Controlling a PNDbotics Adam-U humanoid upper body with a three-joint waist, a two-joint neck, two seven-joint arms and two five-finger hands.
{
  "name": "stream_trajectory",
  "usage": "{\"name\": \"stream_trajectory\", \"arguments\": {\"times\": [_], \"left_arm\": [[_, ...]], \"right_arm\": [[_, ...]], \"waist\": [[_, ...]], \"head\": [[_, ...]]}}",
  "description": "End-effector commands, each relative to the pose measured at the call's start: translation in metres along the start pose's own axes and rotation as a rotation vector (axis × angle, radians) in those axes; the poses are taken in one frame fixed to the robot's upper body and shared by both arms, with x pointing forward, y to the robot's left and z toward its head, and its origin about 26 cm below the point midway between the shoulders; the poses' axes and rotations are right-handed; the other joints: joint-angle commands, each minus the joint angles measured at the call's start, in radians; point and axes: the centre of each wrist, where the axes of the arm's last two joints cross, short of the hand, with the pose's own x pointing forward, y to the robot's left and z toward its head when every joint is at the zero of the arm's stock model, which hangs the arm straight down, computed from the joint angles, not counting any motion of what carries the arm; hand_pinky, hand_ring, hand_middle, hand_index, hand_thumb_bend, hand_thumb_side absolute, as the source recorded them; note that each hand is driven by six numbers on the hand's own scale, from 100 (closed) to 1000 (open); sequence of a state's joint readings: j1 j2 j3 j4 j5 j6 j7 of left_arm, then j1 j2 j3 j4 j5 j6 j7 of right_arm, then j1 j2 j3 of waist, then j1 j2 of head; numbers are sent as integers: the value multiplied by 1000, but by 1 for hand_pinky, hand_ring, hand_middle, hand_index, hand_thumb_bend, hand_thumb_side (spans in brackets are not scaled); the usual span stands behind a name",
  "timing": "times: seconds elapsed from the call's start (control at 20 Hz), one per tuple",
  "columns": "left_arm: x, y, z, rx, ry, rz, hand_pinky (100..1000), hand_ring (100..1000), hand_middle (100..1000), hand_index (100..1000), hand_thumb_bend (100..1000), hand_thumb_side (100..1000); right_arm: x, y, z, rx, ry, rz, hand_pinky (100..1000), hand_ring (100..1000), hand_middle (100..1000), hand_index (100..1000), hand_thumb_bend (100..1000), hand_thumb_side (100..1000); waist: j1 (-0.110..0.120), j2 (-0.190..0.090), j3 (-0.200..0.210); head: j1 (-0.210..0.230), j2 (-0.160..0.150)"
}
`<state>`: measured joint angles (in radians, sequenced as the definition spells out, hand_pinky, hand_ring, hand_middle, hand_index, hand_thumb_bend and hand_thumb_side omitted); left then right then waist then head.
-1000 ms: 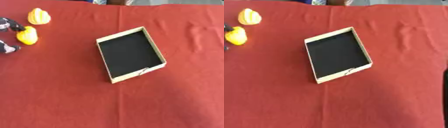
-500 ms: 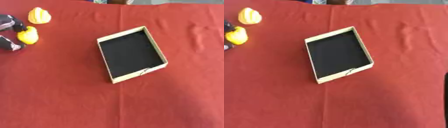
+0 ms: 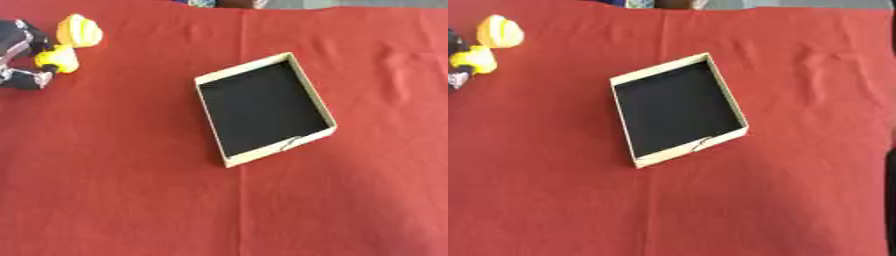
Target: Pick up objects on the table and place them in the box.
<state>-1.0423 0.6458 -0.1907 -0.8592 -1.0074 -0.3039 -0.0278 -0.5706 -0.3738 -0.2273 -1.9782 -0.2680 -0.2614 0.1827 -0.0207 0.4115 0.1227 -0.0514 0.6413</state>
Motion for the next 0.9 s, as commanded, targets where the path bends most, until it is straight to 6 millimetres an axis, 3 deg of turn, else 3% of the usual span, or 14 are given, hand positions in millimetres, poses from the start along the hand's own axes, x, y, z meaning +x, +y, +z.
{"name": "stream_trajectory", "arguments": {"times": [0.05,0.2,0.45,0.7,0.9], "left_arm": [[-4,41,5,93,-43,-45,505,493,433,558,104,100],[17,72,6,162,-135,-56,510,490,431,557,100,100],[74,117,3,265,-320,4,515,480,429,556,100,100],[139,134,2,295,-529,77,516,473,428,557,100,100],[188,133,-2,288,-660,123,515,471,428,558,100,100]], "right_arm": [[8,-3,-6,14,-34,10,905,965,796,880,100,657],[9,-4,-6,7,-41,18,904,964,796,879,100,657],[10,-5,-8,-5,-49,28,903,960,796,879,100,656],[11,-6,-9,-25,-61,34,902,955,795,878,100,657],[12,-8,-12,-46,-80,41,902,951,795,877,100,658]], "waist": [[5,-31,2],[6,-34,6],[6,-45,12],[4,-54,16],[3,-58,14]], "head": [[-2,6],[-12,12],[-21,19],[-27,24],[-22,26]]}}
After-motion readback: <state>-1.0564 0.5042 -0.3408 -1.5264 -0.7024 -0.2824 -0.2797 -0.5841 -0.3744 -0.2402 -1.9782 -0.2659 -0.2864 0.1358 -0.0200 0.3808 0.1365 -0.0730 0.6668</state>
